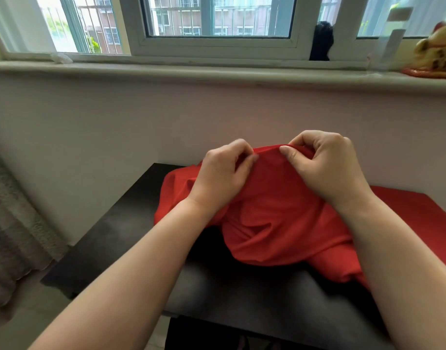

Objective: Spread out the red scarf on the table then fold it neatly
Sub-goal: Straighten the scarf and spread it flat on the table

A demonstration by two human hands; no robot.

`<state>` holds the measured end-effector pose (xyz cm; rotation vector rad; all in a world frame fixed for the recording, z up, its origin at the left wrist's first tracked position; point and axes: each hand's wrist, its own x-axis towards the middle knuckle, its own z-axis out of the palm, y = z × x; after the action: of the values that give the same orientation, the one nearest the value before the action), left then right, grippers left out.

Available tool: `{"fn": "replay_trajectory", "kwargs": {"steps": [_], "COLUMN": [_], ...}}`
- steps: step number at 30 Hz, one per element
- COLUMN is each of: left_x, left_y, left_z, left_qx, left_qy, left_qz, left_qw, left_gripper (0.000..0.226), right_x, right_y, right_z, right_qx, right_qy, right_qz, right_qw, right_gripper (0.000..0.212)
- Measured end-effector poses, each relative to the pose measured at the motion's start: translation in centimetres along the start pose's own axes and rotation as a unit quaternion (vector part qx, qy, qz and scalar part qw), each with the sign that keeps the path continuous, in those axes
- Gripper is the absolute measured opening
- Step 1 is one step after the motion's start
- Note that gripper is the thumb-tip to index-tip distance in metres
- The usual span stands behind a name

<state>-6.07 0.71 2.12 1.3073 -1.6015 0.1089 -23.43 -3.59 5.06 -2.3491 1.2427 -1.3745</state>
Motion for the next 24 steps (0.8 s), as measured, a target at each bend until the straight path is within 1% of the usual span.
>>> {"fn": "replay_trajectory", "kwargs": {"steps": [2, 5, 7, 9, 11, 12, 14, 15, 16, 18, 20, 22, 24], "left_x": [0.5, 0.8, 0.8, 0.8, 0.9, 0.9, 1.0, 1.0, 0.9, 0.5, -0.4, -1.5, -2.3], "left_y": [0.0, 0.1, 0.0, -0.1, 0.2, 0.5, 1.1, 1.3, 1.3, 0.9, 0.3, -0.7, -1.6], "left_z": [-0.6, -1.2, -1.4, -1.7, -2.0, -2.2, -2.3, -2.5, -2.6, -2.8, -2.8, -2.7, -2.9], "left_qx": [-0.049, -0.074, -0.073, -0.038, 0.001, 0.011, 0.002, -0.011, -0.019, -0.006, 0.031, 0.068, 0.087], "left_qy": [0.013, -0.020, -0.046, -0.084, -0.118, -0.129, -0.129, -0.117, -0.098, -0.067, -0.065, -0.057, -0.038], "left_qz": [-0.035, -0.080, -0.093, -0.087, -0.060, -0.040, -0.008, -0.002, -0.002, -0.017, -0.046, -0.075, -0.091], "left_qw": [0.998, 0.994, 0.992, 0.992, 0.991, 0.991, 0.992, 0.993, 0.995, 0.998, 0.996, 0.993, 0.991], "left_gripper": [0.012, 0.008, 0.004, 0.010, 0.009, 0.010, 0.009, 0.007, 0.006, 0.015, 0.021, 0.020, 0.017], "right_x": [0.0, 0.0, -0.1, -0.1, -0.1, -0.1, 0.1, 0.2, 0.2, 0.5, 0.7, 0.7, 0.6], "right_y": [0.0, -0.2, -0.2, -0.2, -0.8, -1.3, -2.4, -3.0, -3.6, -4.2, -4.3, -4.4, -4.1], "right_z": [0.0, 0.2, 0.1, 0.1, 0.0, 0.1, 0.7, 1.1, 1.6, 2.5, 3.0, 3.3, 3.4], "right_qx": [0.003, -0.001, -0.017, -0.052, -0.086, -0.089, -0.041, -0.003, 0.024, 0.046, 0.045, 0.045, 0.040], "right_qy": [-0.002, -0.002, -0.002, -0.018, -0.054, -0.084, -0.159, -0.186, -0.194, -0.167, -0.126, -0.090, -0.080], "right_qz": [0.002, -0.001, -0.013, -0.017, -0.032, -0.049, -0.069, -0.064, -0.061, -0.039, -0.005, 0.014, 0.017], "right_qw": [1.000, 1.000, 1.000, 0.998, 0.994, 0.991, 0.984, 0.981, 0.979, 0.984, 0.991, 0.995, 0.996], "right_gripper": [0.028, 0.032, 0.031, 0.025, 0.017, 0.021, 0.035, 0.034, 0.031, 0.032, 0.032, 0.028, 0.020]}}
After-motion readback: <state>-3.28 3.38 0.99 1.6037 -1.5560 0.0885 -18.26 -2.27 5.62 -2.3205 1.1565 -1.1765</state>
